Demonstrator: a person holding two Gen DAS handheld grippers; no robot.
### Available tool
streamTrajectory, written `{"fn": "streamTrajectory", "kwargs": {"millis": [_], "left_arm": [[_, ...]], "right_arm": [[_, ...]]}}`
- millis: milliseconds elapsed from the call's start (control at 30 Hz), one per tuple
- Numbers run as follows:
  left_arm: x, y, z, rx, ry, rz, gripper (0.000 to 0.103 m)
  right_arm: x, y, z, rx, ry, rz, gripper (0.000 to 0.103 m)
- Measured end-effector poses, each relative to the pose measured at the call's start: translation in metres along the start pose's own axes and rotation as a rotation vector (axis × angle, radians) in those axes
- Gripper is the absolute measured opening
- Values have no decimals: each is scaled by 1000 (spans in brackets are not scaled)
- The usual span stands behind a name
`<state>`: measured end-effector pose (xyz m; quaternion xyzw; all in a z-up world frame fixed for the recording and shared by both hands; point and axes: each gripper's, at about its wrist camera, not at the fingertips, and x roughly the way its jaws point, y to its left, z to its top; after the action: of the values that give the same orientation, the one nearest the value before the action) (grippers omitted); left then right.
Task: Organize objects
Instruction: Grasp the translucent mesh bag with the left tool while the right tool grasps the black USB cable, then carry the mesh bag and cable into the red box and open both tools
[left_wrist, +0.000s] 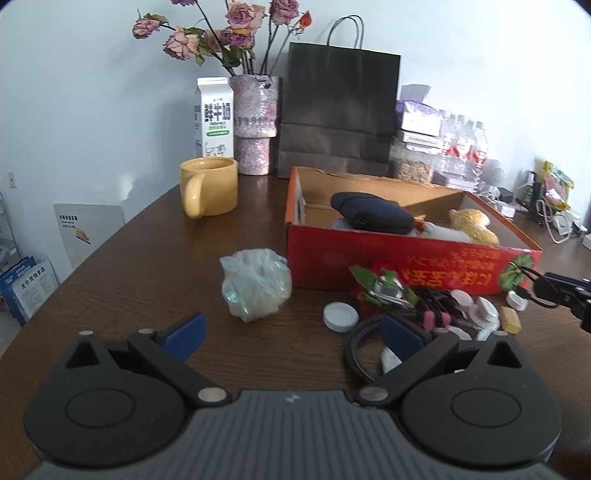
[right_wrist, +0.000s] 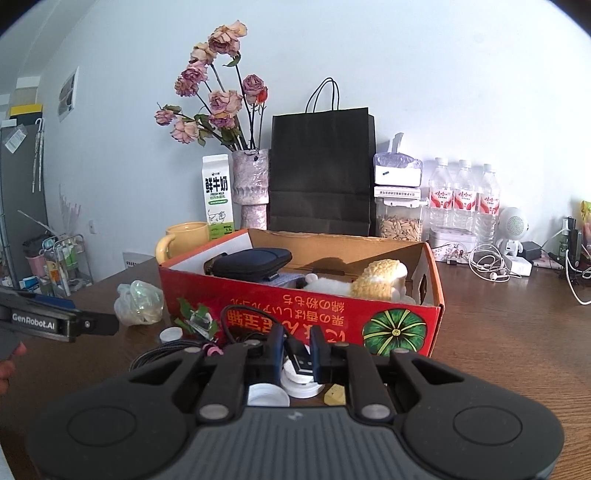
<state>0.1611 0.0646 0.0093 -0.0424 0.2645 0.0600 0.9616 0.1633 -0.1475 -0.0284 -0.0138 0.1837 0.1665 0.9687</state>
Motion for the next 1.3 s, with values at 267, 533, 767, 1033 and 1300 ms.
{"fn": "streamTrajectory", "kwargs": {"millis": [267,533,767,1033,1300], "left_arm": [[53,20,25,-33,40,84,103],[94,27,33,-52,76,111,102],[85,38,27,-108,57,85,43],[39,26,42,-86,-86,24,43],[19,-9,65,-32,-168,-79,43]], "right_arm": [[13,-4,5,-6,10,-28,14],[22,-7,5,-8,31,-40,14],[24,-8,4,-8,38,-38,14],[25,-9,11,-24,21,-48,14],[35,-4,32,-60,-15,-44,14]]}}
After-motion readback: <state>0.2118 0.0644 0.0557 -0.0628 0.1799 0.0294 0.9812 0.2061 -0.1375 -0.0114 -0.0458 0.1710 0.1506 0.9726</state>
